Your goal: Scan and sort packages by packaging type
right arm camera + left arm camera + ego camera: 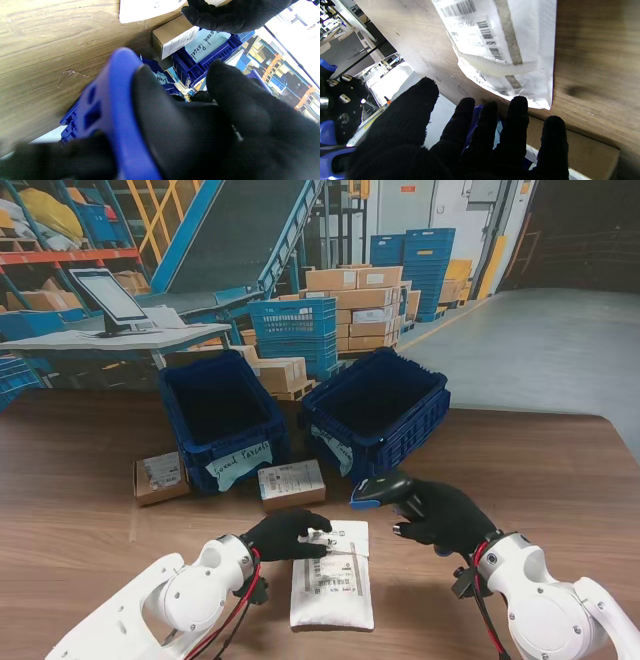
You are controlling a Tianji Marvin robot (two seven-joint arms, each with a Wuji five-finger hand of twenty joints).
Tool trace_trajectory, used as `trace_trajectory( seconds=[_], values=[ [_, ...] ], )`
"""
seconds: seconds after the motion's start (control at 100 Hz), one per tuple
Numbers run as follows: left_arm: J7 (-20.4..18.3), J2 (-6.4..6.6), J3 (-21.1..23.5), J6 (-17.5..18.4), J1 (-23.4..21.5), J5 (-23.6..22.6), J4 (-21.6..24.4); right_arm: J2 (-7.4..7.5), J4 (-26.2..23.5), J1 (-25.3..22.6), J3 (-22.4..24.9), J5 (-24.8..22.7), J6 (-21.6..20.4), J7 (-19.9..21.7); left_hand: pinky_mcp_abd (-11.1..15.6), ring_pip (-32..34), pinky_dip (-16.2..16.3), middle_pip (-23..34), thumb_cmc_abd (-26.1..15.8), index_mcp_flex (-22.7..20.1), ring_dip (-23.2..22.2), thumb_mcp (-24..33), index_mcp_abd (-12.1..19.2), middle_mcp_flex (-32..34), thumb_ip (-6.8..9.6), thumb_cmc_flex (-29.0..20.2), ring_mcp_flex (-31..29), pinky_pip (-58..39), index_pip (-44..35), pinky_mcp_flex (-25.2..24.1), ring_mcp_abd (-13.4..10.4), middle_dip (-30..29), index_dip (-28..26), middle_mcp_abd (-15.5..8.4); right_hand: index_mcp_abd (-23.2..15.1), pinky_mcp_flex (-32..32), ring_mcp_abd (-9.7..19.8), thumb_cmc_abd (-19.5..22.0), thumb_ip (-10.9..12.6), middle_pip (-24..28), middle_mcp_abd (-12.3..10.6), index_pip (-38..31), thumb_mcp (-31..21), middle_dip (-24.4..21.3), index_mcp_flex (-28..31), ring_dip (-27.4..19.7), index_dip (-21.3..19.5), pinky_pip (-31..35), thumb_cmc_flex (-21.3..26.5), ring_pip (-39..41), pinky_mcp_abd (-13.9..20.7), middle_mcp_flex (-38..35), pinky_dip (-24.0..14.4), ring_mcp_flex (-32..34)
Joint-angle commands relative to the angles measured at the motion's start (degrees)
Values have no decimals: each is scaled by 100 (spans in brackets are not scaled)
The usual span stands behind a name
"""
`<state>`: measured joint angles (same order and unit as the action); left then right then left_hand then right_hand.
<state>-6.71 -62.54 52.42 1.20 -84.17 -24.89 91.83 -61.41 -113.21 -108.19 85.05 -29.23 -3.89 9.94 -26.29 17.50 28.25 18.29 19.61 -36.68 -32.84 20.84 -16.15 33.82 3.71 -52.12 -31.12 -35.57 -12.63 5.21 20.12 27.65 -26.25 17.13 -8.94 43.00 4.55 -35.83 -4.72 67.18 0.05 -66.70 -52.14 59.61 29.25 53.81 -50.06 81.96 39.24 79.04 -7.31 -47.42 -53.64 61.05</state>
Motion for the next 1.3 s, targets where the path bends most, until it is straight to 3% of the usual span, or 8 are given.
trace_trajectory(
  seconds=[0.0, 0.12, 0.36, 0.51, 0.65, 0.97, 1.12, 1.29],
  values=[
    [16, -63, 3, -63, -32, -44, 112, -36, -25, -10, -22, 14, -30, 63, -116, 194, 92, 107, 37, -93, -135, 57, -80, -84, 142, -60, 36, -21, 41, -85, 163, 91, -43, 50, -430, 30, 414, 52, -13, 82, 63, 0, -356, 100, 45, 245, -49, 43, 378, 334, -3, -108, -78, 329],
    [305, -129, -11, -207, -19, -170, 28, -40, -13, -7, -38, 28, -36, 38, -129, 69, 90, 0, 68, 72, -130, 28, -139, -309, 127, 90, 261, 34, 135, -198, 193, 73, -9, 98, -430, 23, 414, 52, -14, 82, 63, 0, -353, 100, 45, 245, -50, 39, 376, 334, 4, -108, -77, 329],
    [648, -233, -368, -321, 309, -327, -544, -34, -16, -24, -20, 69, -56, 77, -62, -757, -37, -739, 80, 977, 581, 42, -448, -1287, -100, 522, 1143, 642, 896, -491, 319, -399, 515, 211, -430, 28, 414, 52, -12, 82, 63, 0, -355, 100, 45, 246, -50, 40, 380, 334, -7, -108, -76, 329],
    [683, -252, -653, -252, 557, -430, -865, -31, -21, -45, -1, 108, -72, 103, -13, -1030, -82, -1150, 43, 1421, 952, -2, -509, -1763, -200, 721, 1564, 979, 1043, -591, 316, -654, 747, 242, -430, 30, 414, 50, -12, 82, 63, 0, -355, 100, 45, 246, -50, 45, 383, 334, -26, -108, -79, 329],
    [472, -212, -878, -299, 754, -501, -988, -29, -24, -59, 11, 120, -88, 118, 5, -1111, -106, -1513, 15, 1603, 1111, -48, -587, -1825, -255, 823, 1778, 1236, 1084, -663, 345, -804, 846, 312, -430, 21, 414, 45, -13, 80, 69, 0, -352, 99, 45, 246, -50, 39, 386, 334, -19, -109, -78, 329],
    [-129, -60, -1244, -507, 1057, -713, -1061, -31, -32, -76, 53, 157, -78, 129, -13, -1022, -76, -1455, 222, 1396, 1117, 86, -744, -1484, -183, 624, 1651, 1383, 993, -612, 361, -750, 861, 386, -418, 20, 414, 42, -14, 80, 69, 1, -353, 100, 52, 246, -49, 37, 394, 334, -18, -109, -79, 329],
    [-245, -39, -1445, -540, 1208, -755, -1197, -32, -25, -73, 56, 170, -79, 128, -18, -807, -31, -1286, 359, 1063, 993, 293, -675, -982, -83, 456, 1276, 1333, 846, -506, 309, -582, 795, 282, -418, 19, 414, 48, -17, 75, 87, 2, -347, 97, 53, 246, -50, 36, 385, 334, -17, -111, -80, 329],
    [-219, -56, -1604, -578, 1291, -765, -1321, -33, -41, -90, 75, 180, -68, 130, -65, -341, 85, -894, 525, 414, 476, 735, -433, -157, 70, 183, 585, 995, 506, -282, 267, 89, 400, 110, -418, 17, 414, 43, -17, 74, 89, 2, -347, 99, 53, 246, -50, 38, 386, 334, -18, -112, -82, 329]
  ],
)
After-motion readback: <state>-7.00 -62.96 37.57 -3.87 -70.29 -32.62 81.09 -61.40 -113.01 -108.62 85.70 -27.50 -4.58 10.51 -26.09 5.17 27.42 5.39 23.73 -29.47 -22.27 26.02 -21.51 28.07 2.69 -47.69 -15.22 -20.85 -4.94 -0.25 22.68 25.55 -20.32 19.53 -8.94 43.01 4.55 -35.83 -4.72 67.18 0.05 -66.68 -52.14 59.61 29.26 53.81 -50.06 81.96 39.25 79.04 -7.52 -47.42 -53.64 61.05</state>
